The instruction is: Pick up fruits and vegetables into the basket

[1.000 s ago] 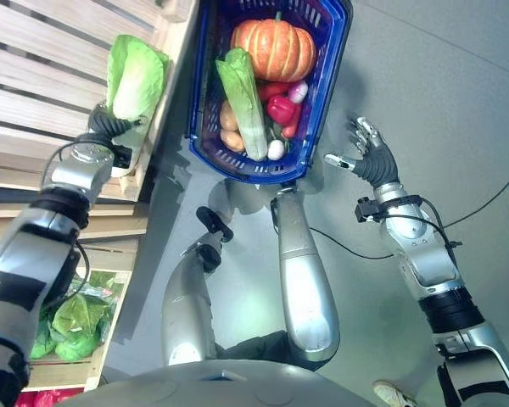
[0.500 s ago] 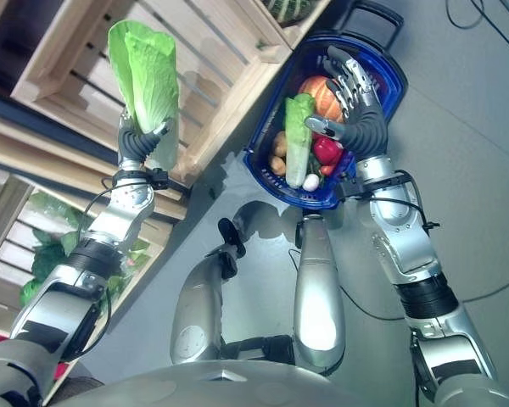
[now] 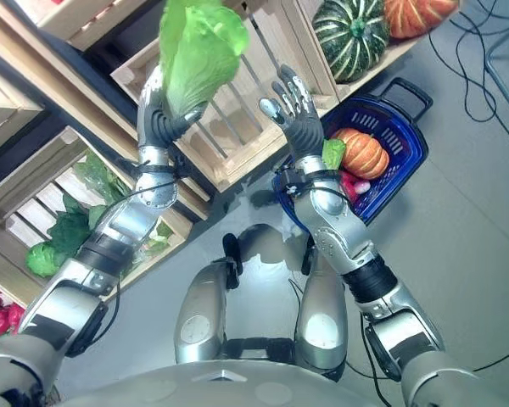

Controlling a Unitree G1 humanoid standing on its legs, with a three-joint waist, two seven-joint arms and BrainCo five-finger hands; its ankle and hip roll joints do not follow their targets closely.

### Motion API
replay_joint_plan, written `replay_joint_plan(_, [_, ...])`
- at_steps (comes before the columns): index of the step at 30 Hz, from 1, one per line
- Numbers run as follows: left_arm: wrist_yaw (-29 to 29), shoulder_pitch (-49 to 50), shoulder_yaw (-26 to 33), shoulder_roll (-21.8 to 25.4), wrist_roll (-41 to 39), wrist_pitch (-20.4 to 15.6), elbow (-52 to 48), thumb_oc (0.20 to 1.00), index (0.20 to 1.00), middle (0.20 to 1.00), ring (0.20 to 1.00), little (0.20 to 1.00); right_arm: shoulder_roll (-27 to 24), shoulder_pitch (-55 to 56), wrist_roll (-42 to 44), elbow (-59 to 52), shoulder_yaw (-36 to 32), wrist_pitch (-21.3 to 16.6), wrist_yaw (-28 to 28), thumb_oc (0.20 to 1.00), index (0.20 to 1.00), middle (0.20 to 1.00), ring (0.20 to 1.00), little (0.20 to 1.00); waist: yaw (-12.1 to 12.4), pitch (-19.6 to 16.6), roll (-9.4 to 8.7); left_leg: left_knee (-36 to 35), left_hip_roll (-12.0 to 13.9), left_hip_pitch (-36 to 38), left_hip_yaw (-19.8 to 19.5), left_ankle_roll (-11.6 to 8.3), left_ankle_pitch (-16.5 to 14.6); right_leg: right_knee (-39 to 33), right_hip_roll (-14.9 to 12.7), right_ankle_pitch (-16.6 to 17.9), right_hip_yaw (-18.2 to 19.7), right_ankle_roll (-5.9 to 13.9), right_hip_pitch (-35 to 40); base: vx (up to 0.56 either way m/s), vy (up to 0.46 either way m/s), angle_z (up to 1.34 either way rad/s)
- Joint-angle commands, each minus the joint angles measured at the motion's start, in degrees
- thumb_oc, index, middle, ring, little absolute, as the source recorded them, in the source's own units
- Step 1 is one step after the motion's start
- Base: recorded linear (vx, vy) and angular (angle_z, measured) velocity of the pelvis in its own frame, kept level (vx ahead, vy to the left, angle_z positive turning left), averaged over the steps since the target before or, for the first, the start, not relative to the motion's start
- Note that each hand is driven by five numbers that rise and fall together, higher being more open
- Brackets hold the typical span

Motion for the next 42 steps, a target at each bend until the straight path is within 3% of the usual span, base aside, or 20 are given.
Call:
replay_joint_plan(1, [1.07,-2.90,-3.60,3.47,7.03,0.15,-6.62,0.200,0.200,0.200,0.200,0.200,4.71,-2.96,2.65,0.83,1.16,-3.08,-2.55,1.000,1.000,1.000,1.000,1.000,0.24,-6.76,-3.96,2.92,-2.31,1.62,4.42,3.85,-7.14,-9.67,-0.06,3.09,1.04,2.73,6.16,0.07,-0.028,0.04])
replay_joint_plan(8, [-1.80,-4.49,-7.71,3.97,12.70,3.41,-7.05,0.200,0.200,0.200,0.200,0.200,6.13,-3.40,6.76,4.72,2.59,-1.04,-6.33,1.000,1.000,1.000,1.000,1.000,0.75,-8.83,-4.35,1.98,-2.24,3.86,4.80,4.14,-7.90,-11.71,-0.30,3.53,0.64,3.18,8.93,0.06,-0.005,0.06])
replay_joint_plan(19, [-8.48,-6.67,-12.99,3.16,18.23,8.29,-8.26,0.200,0.200,0.200,0.200,0.200,8.39,-5.10,14.27,9.59,3.58,-0.98,-5.63,1.000,1.000,1.000,1.000,1.000,1.26,-9.32,-4.08,1.66,-2.43,4.68,4.55,4.31,-8.62,-12.59,-0.69,3.46,0.07,3.63,10.18,0.00,0.000,0.00])
replay_joint_plan(28, [-15.94,-6.42,-16.62,0.39,19.64,8.38,-10.15,0.200,0.200,0.200,0.200,0.200,10.18,-7.19,16.07,9.26,4.28,-5.96,0.40,1.000,1.000,1.000,1.000,1.000,2.04,-9.10,-3.77,1.64,-2.57,4.28,4.03,4.31,-8.78,-13.07,-1.11,3.45,-0.77,3.87,10.42,0.00,0.000,0.00])
replay_joint_plan(32, [-18.59,-5.94,-17.96,0.28,22.78,8.73,-12.12,0.200,0.200,0.200,0.200,0.200,9.79,-8.23,14.06,8.93,3.77,-6.54,-2.55,1.000,1.000,1.000,1.000,1.000,2.38,-8.98,-3.67,1.61,-2.68,4.03,3.76,4.25,-8.83,-13.21,-1.33,3.54,-1.06,4.05,10.36,0.00,0.000,0.00])
replay_joint_plan(37, [-19.17,-6.58,-19.67,0.98,29.44,12.25,-13.48,0.200,0.200,0.200,0.200,0.200,9.61,-9.42,12.54,12.04,2.82,-6.80,-8.67,1.000,1.000,1.000,1.000,1.000,2.64,-8.66,-3.50,1.09,-2.62,4.11,3.58,4.19,-8.78,-13.73,-1.55,3.76,-1.40,4.31,10.50,-0.03,-0.002,0.03])
replay_joint_plan(40, [-21.34,-6.79,-19.84,0.71,29.74,13.55,-13.54,0.200,0.200,0.200,0.200,0.200,9.11,-10.92,13.58,15.27,1.03,-7.38,-9.02,1.000,1.000,1.000,1.000,1.000,2.90,-8.38,-3.28,1.12,-2.56,3.90,3.60,4.16,-8.83,-13.76,-1.65,3.69,-1.68,4.23,10.50,-0.04,-0.004,0.01])
replay_joint_plan(41, [-22.21,-6.89,-20.19,0.54,29.86,14.22,-13.29,0.200,0.200,0.200,0.200,0.200,9.02,-11.48,13.09,16.29,0.46,-7.73,-8.81,0.291,0.291,0.291,0.291,0.291,3.00,-8.33,-3.23,1.13,-2.53,3.81,3.55,4.11,-8.84,-13.80,-1.66,3.67,-1.79,4.23,10.53,0.00,0.000,0.00])
replay_joint_plan(42, [-22.63,-6.94,-20.37,0.48,29.97,14.40,-13.22,0.200,0.200,0.200,0.200,0.200,8.98,-11.68,12.93,16.55,0.22,-8.07,-8.41,0.200,0.200,0.200,0.200,0.200,3.04,-8.30,-3.22,1.12,-2.51,3.78,3.53,4.08,-8.85,-13.81,-1.65,3.65,-1.84,4.25,10.54,0.00,0.000,0.00])
